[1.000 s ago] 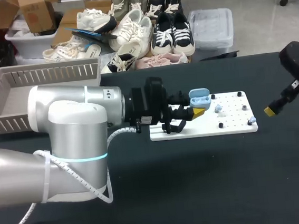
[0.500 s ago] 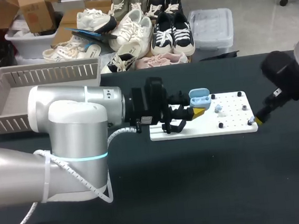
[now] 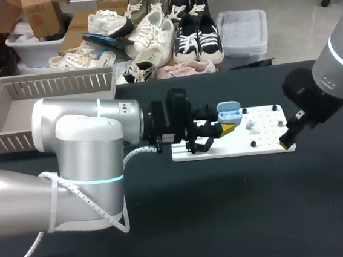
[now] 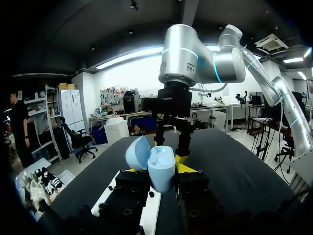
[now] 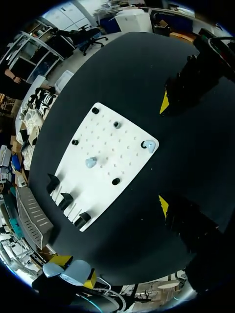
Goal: Pick up each earbud case from the left stands, insert the matching earbuds, close the lid, and place the case in the box.
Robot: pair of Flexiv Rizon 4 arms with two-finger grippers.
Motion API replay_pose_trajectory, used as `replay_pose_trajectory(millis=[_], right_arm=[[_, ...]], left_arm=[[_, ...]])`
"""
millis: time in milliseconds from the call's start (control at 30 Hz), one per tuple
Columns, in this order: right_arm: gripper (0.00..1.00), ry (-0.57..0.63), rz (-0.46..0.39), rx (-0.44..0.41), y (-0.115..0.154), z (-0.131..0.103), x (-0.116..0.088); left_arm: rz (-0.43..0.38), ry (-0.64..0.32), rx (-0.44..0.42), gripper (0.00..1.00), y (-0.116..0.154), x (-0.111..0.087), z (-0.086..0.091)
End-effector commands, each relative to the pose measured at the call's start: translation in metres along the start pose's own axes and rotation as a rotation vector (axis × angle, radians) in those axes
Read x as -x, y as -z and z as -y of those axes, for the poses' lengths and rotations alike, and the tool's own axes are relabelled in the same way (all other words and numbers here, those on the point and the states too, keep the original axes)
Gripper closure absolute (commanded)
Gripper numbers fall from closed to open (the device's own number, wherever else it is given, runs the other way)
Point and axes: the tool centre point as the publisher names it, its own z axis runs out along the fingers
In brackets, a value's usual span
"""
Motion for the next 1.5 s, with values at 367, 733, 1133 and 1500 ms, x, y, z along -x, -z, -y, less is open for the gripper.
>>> replay_pose_trajectory(millis=[367, 733, 1133, 1500], right_arm=[[0.0, -0.031, -0.047, -0.166, -0.014, -0.009, 0.004], [0.0, -0.053, -0.06, -0.165, -0.013, -0.008, 0.004], [0.11, -0.064, -0.08, -0.151, -0.016, -0.003, -0.001], [0.32, -0.079, -0.072, -0.113, -0.022, 0.004, 0.001]], left_arm=[[0.004, -0.002, 0.035, 1.0, -0.001, -0.001, 0.003], [0.004, -0.002, 0.035, 1.0, -0.001, -0.001, 0.003], [0.004, -0.002, 0.035, 1.0, -0.001, -0.001, 0.003], [0.004, -0.002, 0.035, 1.0, -0.001, -0.001, 0.003]])
